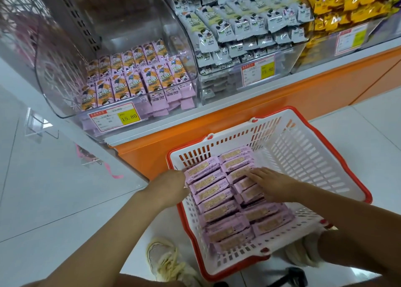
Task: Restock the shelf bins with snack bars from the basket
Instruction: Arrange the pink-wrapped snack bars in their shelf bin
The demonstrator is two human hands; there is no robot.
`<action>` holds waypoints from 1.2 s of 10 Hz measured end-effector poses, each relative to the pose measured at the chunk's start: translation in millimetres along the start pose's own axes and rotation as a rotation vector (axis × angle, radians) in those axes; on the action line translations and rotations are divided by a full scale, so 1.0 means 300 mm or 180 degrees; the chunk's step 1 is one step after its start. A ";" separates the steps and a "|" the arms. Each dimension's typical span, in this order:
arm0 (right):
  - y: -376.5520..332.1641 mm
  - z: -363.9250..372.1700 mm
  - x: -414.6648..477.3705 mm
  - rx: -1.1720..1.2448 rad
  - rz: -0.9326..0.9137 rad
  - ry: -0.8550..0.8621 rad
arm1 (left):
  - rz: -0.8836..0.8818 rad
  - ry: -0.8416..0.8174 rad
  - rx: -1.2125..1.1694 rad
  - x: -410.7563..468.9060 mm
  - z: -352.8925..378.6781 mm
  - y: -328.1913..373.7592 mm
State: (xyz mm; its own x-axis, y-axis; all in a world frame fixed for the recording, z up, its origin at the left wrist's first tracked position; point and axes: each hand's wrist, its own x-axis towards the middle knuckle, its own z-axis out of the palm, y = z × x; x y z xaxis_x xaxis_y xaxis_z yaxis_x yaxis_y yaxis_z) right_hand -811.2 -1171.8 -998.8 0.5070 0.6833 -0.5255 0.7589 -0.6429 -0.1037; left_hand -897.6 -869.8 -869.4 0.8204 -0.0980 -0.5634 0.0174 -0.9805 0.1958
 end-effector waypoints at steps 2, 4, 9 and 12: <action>-0.013 0.005 0.028 0.0276 0.0199 0.0175 | 0.0015 -0.0008 -0.0166 0.009 0.010 -0.017; -0.145 -0.240 -0.016 0.4077 0.0162 0.0011 | 0.0192 0.0244 -0.1159 -0.006 -0.053 -0.037; -0.400 -0.674 -0.098 0.7379 -0.1347 -0.1326 | 0.0823 0.0692 -0.3532 -0.235 -0.321 0.029; -0.463 -0.957 -0.151 0.2884 -0.0637 0.1376 | 0.0083 0.1999 -0.3810 -0.275 -0.423 -0.101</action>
State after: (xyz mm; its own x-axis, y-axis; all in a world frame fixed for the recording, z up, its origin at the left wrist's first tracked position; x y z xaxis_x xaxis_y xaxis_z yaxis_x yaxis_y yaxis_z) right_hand -822.4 -1014.0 -718.1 0.6449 0.7580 -0.0975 0.3427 -0.4009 -0.8496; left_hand -893.3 -810.4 -727.1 0.9430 0.2955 -0.1528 0.2172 -0.1989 0.9556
